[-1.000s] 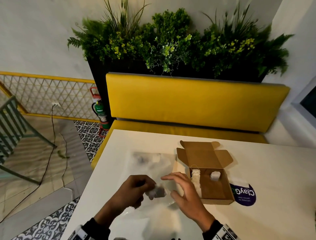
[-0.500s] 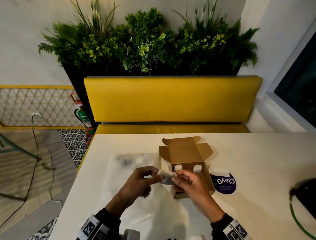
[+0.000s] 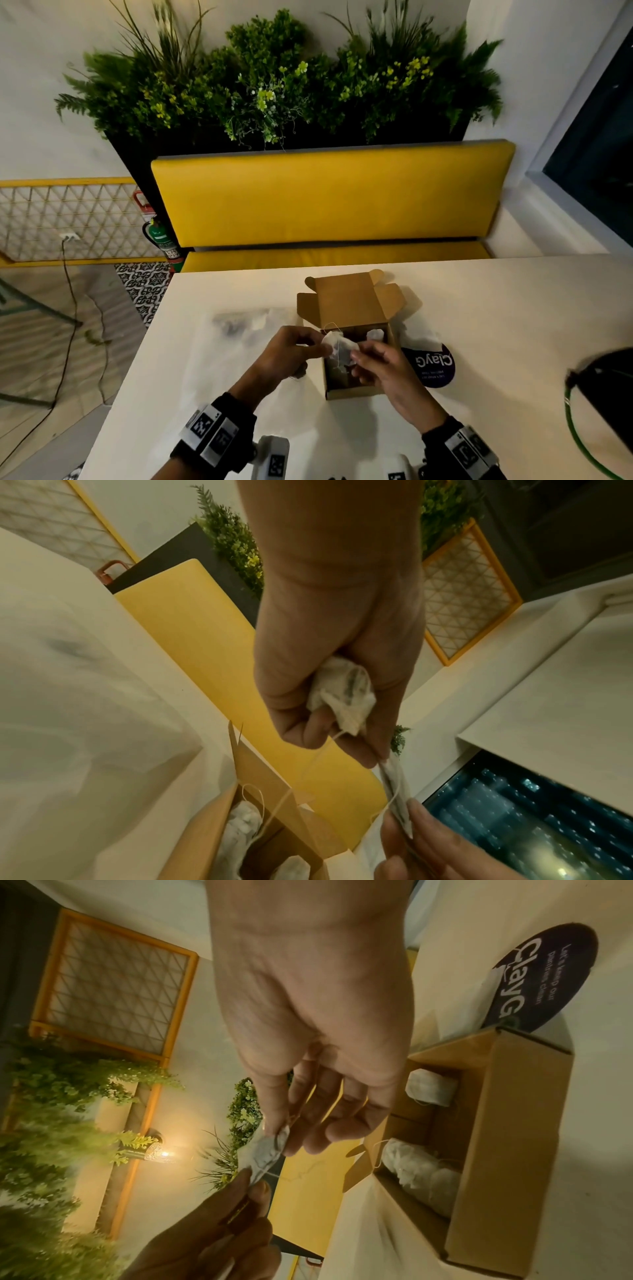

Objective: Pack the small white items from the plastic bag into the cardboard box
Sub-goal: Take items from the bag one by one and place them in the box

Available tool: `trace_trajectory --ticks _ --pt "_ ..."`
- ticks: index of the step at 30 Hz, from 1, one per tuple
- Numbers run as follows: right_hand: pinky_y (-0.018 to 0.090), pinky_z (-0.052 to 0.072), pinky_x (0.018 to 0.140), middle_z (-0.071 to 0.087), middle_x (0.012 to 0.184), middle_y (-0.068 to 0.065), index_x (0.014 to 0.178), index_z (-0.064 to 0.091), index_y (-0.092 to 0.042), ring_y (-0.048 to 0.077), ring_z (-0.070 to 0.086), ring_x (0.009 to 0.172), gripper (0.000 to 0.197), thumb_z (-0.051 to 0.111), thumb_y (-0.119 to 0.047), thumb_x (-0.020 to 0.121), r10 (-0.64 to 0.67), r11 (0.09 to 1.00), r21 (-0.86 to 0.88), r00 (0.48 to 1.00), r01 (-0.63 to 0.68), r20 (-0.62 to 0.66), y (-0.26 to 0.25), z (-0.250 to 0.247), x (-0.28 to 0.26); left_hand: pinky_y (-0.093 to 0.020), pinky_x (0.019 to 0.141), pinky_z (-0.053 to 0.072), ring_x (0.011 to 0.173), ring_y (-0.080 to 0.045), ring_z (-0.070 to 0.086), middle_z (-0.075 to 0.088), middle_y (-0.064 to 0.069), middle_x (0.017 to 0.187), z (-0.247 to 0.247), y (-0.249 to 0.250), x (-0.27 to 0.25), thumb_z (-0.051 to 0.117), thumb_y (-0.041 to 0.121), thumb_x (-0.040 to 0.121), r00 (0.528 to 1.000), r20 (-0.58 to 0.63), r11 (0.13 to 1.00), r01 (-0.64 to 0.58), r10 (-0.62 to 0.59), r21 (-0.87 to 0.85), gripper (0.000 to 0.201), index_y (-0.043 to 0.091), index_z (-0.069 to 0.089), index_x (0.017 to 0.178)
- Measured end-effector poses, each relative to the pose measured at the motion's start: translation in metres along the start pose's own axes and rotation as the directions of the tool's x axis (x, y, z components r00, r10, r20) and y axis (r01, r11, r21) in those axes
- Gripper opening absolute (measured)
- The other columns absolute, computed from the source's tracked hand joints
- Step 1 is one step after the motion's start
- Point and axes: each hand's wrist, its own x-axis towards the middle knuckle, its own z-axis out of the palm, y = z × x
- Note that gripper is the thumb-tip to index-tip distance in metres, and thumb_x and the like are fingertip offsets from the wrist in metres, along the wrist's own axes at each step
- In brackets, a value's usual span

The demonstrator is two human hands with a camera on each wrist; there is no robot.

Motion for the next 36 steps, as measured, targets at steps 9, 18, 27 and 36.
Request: trace_trajectory --ticks 9,18,27,36 --pt "0.028 0.051 0.08 0.073 0.103 -0.004 0.106 0.071 -0.025 0.012 0.066 0.097 0.018 0.069 -0.022 0.088 0.037 0.982 -0.184 0.999 -0.033 0.021 0.002 -0.024 0.013 -0.024 0.043 0.037 0.044 -0.015 0.043 0.07 0.003 0.079 0.005 -0.004 0.031 0.072 0.016 0.085 0.995 0.068 0.981 0.054 -0.067 0.186 0.01 0.009 0.074 0.091" --pt "0.031 0.053 0.074 0.074 0.085 0.008 0.095 0.073 -0.013 0.017 0.066 0.074 0.009 0.069 -0.01 0.087 0.013 0.982 -0.189 1.0 -0.008 0.022 0.011 -0.027 0.023 -0.026 0.045 0.035 0.043 -0.015 0.04 0.07 0.003 0.08 0.005 -0.016 0.035 0.071 0.018 0.086 0.992 0.086 0.991 0.085 -0.094 0.105 0.016 0.012 0.073 0.101" --pt "0.027 0.06 0.069 0.073 0.092 -0.001 0.097 0.074 -0.016 0.016 0.07 0.084 0.011 0.069 -0.016 0.088 -0.157 0.859 -0.475 0.981 0.191 0.112 -0.01 -0.023 0.027 -0.018 0.043 0.042 0.044 -0.005 0.053 0.067 -0.003 0.101 0.003 -0.015 0.04 0.07 0.018 0.087 0.991 0.132 0.957 -0.022 -0.018 0.288 0.024 0.008 0.069 0.108" --pt "0.041 0.061 0.076 0.072 0.093 0.003 0.093 0.072 -0.016 0.021 0.071 0.092 0.011 0.071 -0.007 0.085 -0.186 0.923 -0.32 0.976 0.212 0.109 -0.009 -0.024 0.015 -0.021 0.046 0.044 0.051 -0.007 0.057 0.07 -0.002 0.092 0.005 -0.023 0.028 0.069 0.014 0.086 0.972 0.006 0.955 -0.23 0.233 0.188 0.01 0.014 0.074 0.095"
